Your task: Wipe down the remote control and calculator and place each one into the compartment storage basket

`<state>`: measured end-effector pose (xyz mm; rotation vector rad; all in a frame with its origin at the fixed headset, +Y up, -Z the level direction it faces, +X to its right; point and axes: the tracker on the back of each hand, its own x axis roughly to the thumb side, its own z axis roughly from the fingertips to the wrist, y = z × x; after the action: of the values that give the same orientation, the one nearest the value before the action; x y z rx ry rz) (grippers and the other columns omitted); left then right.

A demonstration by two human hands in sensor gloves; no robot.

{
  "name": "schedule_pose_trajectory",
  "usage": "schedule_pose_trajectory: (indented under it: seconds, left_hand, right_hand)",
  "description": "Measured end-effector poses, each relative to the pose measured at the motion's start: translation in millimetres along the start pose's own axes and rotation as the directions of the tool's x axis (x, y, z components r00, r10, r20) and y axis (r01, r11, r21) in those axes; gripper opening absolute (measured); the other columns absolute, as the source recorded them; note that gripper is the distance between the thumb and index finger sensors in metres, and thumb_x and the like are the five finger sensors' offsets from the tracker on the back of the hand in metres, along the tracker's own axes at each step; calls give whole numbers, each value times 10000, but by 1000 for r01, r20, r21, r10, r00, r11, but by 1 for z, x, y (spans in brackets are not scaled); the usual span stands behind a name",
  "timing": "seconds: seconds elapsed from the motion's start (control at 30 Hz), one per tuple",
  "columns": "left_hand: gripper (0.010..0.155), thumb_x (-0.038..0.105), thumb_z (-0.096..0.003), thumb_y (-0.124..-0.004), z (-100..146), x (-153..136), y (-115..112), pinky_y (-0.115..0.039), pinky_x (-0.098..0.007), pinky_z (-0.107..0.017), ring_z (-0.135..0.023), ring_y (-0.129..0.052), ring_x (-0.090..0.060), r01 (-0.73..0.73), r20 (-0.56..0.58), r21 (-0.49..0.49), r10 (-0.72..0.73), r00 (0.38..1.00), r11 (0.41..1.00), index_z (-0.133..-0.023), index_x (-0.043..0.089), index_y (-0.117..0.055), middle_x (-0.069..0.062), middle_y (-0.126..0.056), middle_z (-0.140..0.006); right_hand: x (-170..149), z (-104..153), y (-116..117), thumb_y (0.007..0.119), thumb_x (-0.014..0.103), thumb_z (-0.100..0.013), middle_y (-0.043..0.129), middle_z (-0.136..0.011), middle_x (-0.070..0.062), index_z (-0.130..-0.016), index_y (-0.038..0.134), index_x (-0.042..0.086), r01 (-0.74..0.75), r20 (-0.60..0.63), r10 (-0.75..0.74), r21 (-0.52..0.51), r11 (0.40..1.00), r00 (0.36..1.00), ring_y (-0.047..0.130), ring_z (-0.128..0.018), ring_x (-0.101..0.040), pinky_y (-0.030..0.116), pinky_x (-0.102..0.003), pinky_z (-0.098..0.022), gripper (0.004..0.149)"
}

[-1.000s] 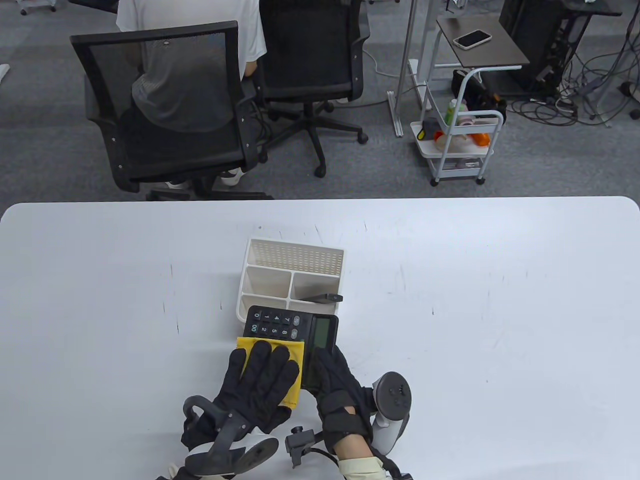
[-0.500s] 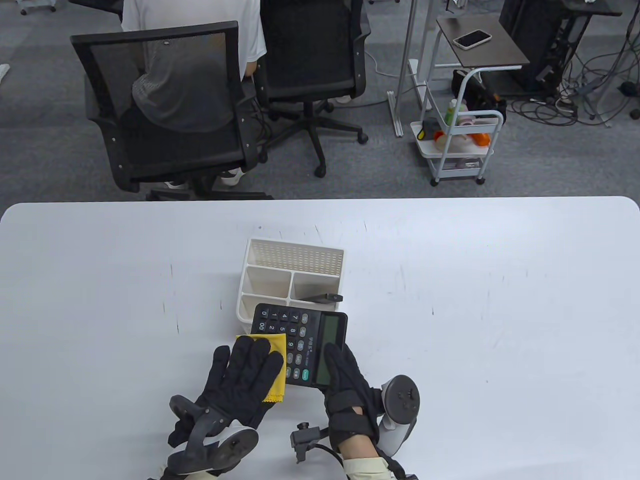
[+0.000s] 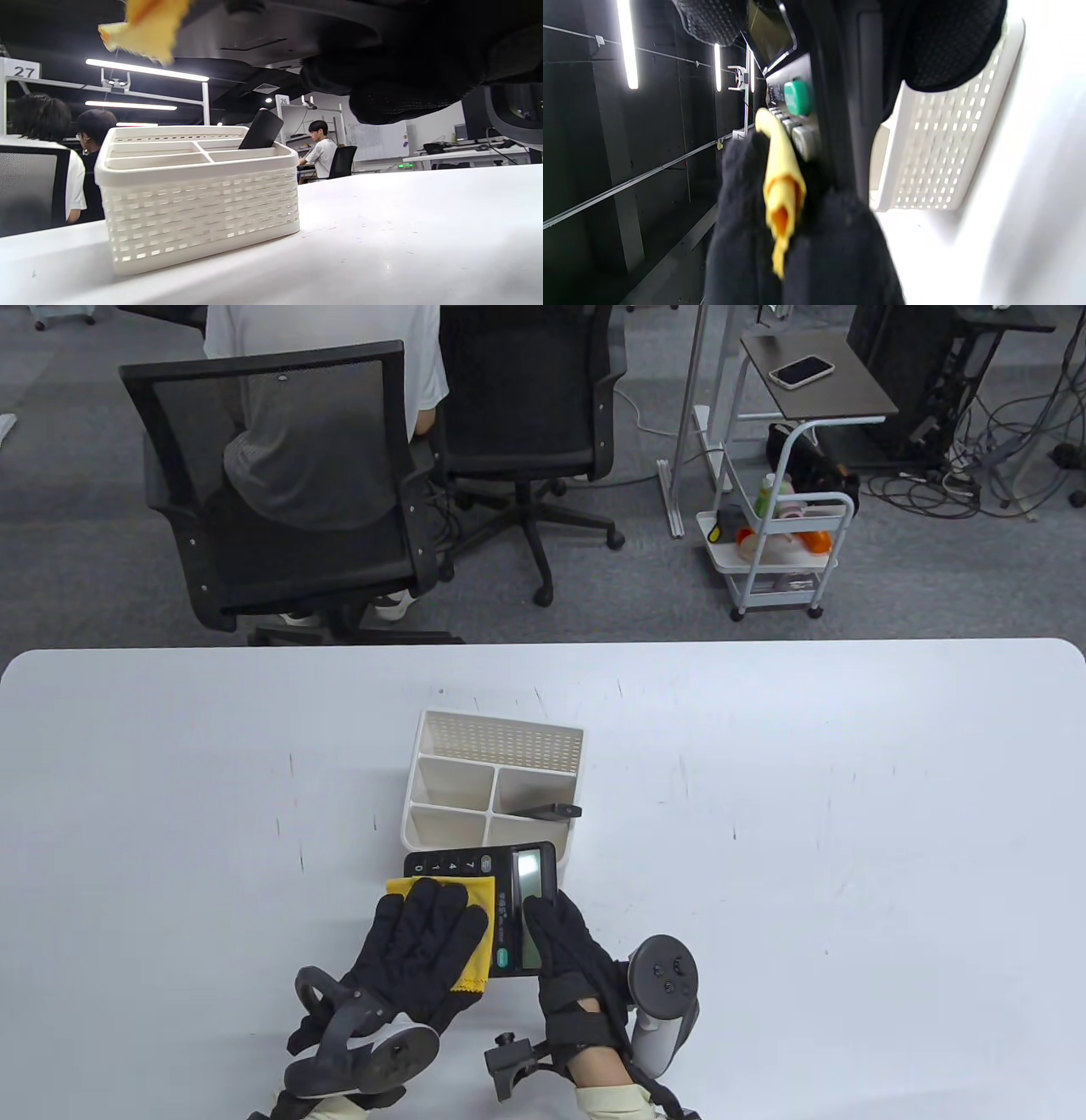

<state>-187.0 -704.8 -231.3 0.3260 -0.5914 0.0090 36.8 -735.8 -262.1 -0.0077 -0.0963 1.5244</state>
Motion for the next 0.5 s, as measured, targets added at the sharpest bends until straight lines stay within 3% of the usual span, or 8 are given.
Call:
schedule_pose_trajectory:
  seconds: [0.13,0.23,0.4,0.5]
  left_hand:
    - [680,554,-544,-561,1,-4,-4,-460,-594,-754,-1093,-368,-398,-44,-22,-22,43,999,999,-1120,249,-365,-95,-345,-1174]
    - [687,559,-541,-575,0,2,-5,-462,-592,-753,-1090,-373,-402,-29,27,-23,30,999,999,-1117,246,-372,-95,-355,-1172]
    - [617,501,-556,-505,-3,12,-2,-437,-600,-754,-1092,-380,-400,-145,51,-16,145,988,989,-1114,257,-411,-84,-372,-1171]
    - [617,499,-557,-487,-3,9,-2,-428,-603,-754,-1095,-356,-399,-125,10,-31,125,992,992,-1117,262,-384,-80,-339,-1176]
  right_hand:
    - [-1,0,-3,632,354,-644,726,-901,-301,-1054,535,-113,16,2,-16,-22,1000,1000,919,-660,-375,751,-592,-528,629]
    - [-1,1,-1,626,355,-645,720,-905,-300,-1057,527,-113,-4,4,4,-11,1000,1000,915,-668,-377,751,-593,-530,632]
    - [1,1,7,619,386,-645,744,-887,-310,-1056,549,-117,-66,36,64,54,996,997,929,-643,-383,758,-595,-517,653]
    - [5,2,10,631,380,-642,757,-877,-318,-1048,566,-124,-131,69,125,93,987,990,943,-622,-382,770,-593,-504,650]
